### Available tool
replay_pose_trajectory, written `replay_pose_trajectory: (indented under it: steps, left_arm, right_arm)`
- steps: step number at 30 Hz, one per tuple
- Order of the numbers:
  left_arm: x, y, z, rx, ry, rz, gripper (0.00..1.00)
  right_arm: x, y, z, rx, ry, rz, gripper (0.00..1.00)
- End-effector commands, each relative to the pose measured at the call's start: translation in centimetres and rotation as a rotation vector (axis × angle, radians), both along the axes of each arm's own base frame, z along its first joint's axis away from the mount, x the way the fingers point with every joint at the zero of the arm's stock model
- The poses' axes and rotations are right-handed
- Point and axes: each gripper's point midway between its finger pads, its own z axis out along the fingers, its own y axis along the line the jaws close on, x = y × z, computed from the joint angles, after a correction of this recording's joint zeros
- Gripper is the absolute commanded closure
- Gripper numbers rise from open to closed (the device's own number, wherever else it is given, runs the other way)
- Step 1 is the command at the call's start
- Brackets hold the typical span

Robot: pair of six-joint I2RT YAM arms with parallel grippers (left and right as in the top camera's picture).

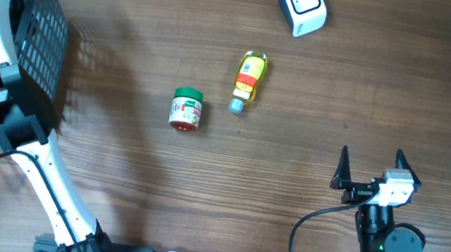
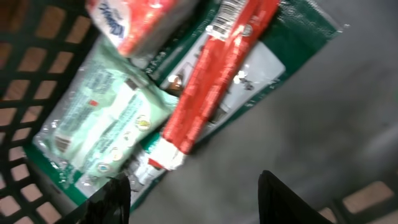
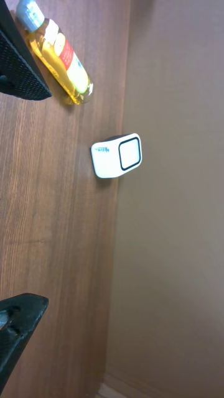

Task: Scan the item barcode

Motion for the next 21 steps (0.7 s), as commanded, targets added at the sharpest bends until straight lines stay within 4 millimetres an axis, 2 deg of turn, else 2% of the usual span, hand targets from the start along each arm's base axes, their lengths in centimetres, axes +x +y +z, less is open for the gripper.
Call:
replay_pose_trajectory:
  steps: [1,4,7,11,21]
  left_arm:
    - [-1.1,1.6,0.3,0.039,0.027,0.022,0.48]
    - [-1.4,2.1,-0.3,0.036,0.033,0.033,0.49]
    - [-1.7,2.3,-1.8,0.029,0.050,0.030,0.49]
    - [-1.6,2.1,-3.7,0.016,0.062,0.011,0.50]
    - [-1.9,1.8,-6.8,-0.052,0.043,0.022,0.48]
  right_arm:
    - [0.0,-0.4,0.2,-0.017,-0.010,-0.022,0.00]
    - [0.0,-0.4,0.2,-0.017,-0.010,-0.022,0.00]
    - [0.0,-0.4,0.2,-0.017,-0.010,-0.022,0.00]
    - [0.0,-0.4,0.2,-0.017,-0.010,-0.022,0.00]
    - [0.0,-0.4,0.2,-0.017,-0.010,-0.022,0.00]
